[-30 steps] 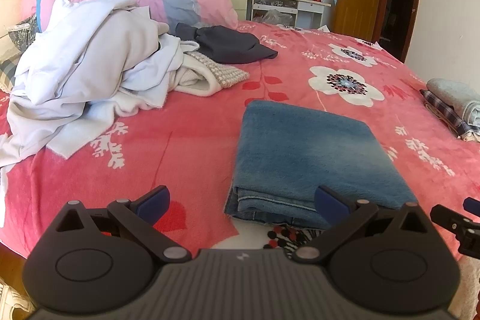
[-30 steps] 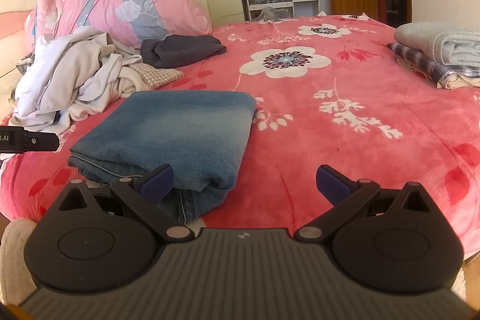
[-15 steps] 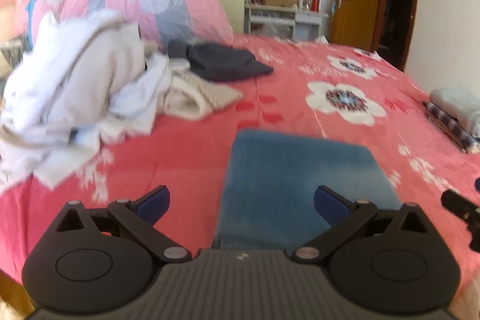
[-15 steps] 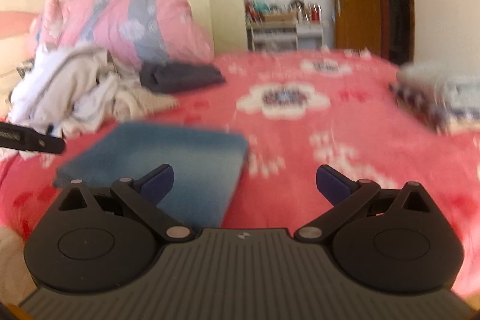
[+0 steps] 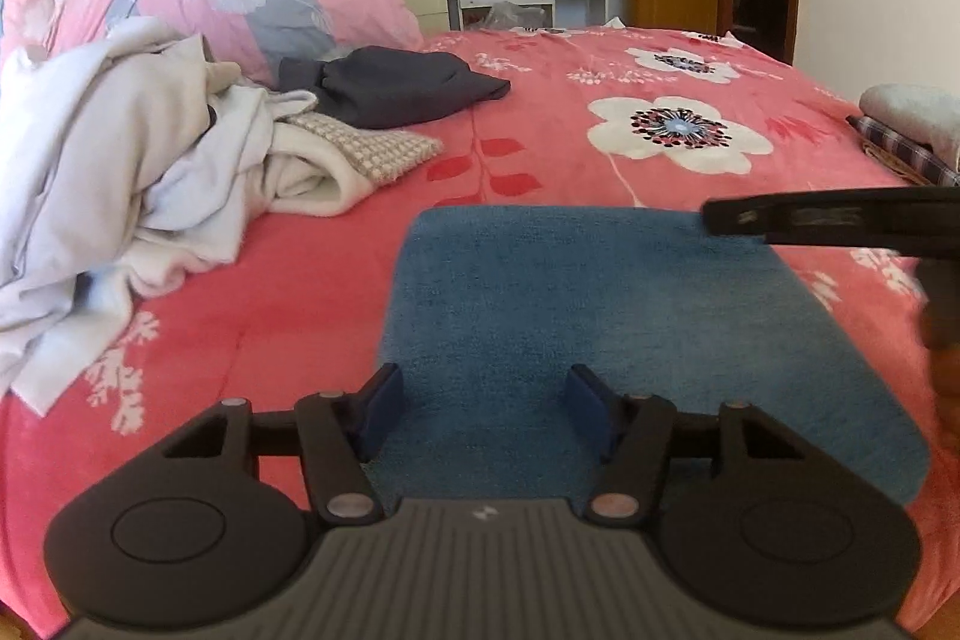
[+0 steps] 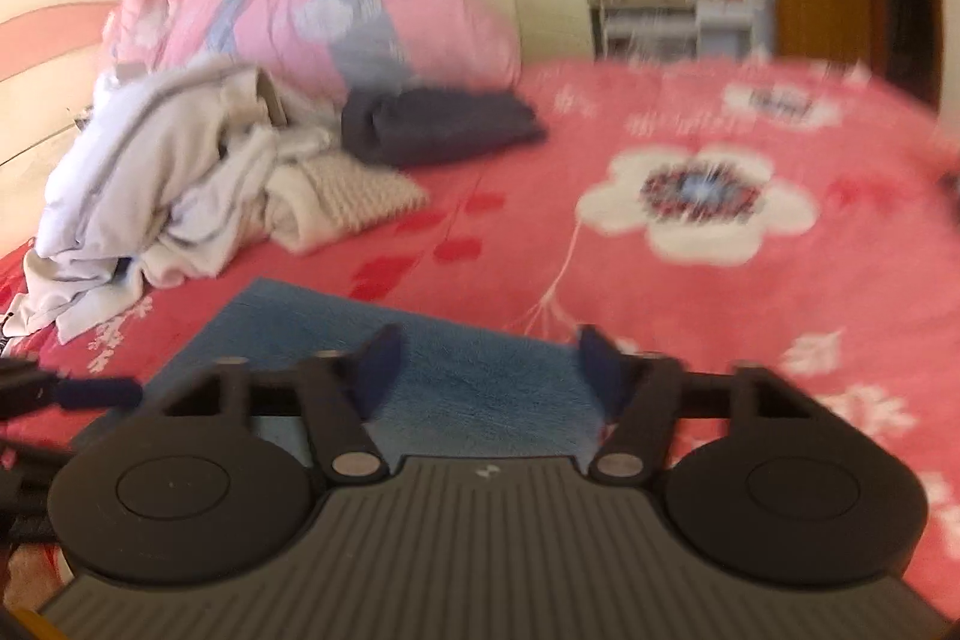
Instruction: Fold clothes
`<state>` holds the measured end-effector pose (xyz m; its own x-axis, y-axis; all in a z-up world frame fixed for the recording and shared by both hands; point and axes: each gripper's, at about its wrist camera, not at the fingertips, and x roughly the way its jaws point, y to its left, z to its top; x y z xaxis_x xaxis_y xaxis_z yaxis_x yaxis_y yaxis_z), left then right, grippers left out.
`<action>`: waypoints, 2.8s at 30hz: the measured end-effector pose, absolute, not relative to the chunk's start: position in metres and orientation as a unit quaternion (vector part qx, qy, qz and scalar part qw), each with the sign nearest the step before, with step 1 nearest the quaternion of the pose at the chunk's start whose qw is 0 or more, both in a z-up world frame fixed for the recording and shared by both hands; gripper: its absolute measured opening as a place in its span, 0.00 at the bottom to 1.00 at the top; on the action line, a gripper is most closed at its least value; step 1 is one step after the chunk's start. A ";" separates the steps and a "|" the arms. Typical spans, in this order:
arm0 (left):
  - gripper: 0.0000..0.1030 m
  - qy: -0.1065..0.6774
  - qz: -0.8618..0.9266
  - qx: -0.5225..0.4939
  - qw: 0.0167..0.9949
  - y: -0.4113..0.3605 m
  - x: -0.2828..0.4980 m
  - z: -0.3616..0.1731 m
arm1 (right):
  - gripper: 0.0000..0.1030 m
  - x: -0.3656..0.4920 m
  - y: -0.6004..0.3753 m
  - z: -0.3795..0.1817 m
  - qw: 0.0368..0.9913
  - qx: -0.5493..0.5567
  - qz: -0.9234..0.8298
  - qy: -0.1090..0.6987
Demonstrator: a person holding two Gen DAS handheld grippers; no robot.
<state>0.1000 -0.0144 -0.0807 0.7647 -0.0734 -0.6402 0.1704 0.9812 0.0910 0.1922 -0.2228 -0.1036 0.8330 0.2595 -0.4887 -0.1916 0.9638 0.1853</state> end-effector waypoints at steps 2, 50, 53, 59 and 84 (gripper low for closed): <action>0.59 0.340 -0.071 0.066 0.935 -0.011 0.102 -0.082 | 0.46 0.216 -0.222 -0.122 0.947 0.066 0.116 0.293; 0.70 0.344 -0.051 0.088 0.933 -0.017 0.102 -0.085 | 0.27 0.069 -0.202 -0.127 0.940 0.085 0.138 0.300; 0.70 0.344 -0.050 0.088 0.934 -0.017 0.102 -0.085 | 0.27 0.069 -0.203 -0.127 0.940 0.087 0.138 0.299; 0.70 0.344 -0.049 0.090 0.933 -0.018 0.102 -0.085 | 0.27 0.069 -0.203 -0.128 0.940 0.091 0.139 0.298; 0.70 0.344 -0.043 0.101 0.932 -0.022 0.102 -0.085 | 0.27 0.069 -0.203 -0.128 0.940 0.088 0.139 0.298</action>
<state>0.1024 -0.0218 -0.0849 0.7595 -0.0102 -0.6505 0.1491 0.9760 0.1588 0.0694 -0.2028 -0.1282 0.7832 0.3137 -0.5368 -0.2092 0.9460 0.2477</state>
